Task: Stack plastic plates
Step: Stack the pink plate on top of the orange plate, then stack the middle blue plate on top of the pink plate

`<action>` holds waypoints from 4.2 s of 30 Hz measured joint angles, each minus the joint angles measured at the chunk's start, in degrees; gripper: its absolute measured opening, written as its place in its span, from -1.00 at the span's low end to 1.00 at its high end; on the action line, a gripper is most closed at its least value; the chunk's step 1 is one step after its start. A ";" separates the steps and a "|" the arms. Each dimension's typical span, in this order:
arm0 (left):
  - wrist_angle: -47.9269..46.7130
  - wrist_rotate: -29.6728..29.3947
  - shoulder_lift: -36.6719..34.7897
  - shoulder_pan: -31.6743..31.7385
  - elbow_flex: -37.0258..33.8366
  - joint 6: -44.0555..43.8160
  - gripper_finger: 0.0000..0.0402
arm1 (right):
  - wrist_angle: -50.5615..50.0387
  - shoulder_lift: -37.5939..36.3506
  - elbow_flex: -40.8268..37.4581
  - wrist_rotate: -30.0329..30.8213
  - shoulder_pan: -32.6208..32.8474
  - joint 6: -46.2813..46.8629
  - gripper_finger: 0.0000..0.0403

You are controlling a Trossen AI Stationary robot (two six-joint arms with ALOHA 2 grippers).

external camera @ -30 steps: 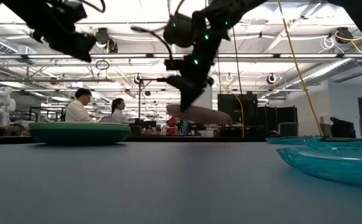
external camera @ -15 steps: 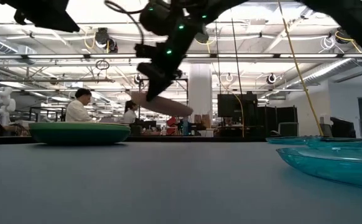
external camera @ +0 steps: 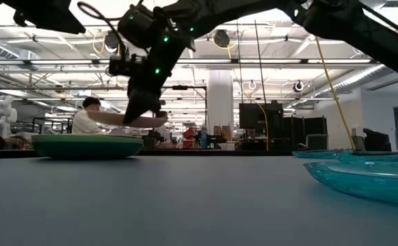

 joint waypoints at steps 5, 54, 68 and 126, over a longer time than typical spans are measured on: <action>-0.02 0.00 0.02 0.00 0.00 -0.15 -0.36 | 0.05 1.37 -0.02 1.56 0.91 -7.10 -0.90; 0.02 3.80 3.74 0.01 -0.04 -2.78 -0.36 | -39.61 -11.02 -0.04 -7.62 11.22 46.57 -0.59; 0.07 4.88 4.59 0.02 -0.07 -3.93 -0.36 | -47.42 -11.94 -0.47 -7.48 16.89 43.02 -0.59; 0.37 6.83 4.57 -3.08 -0.07 -2.61 -0.36 | -14.68 -46.91 -80.52 -4.21 0.30 95.34 -0.87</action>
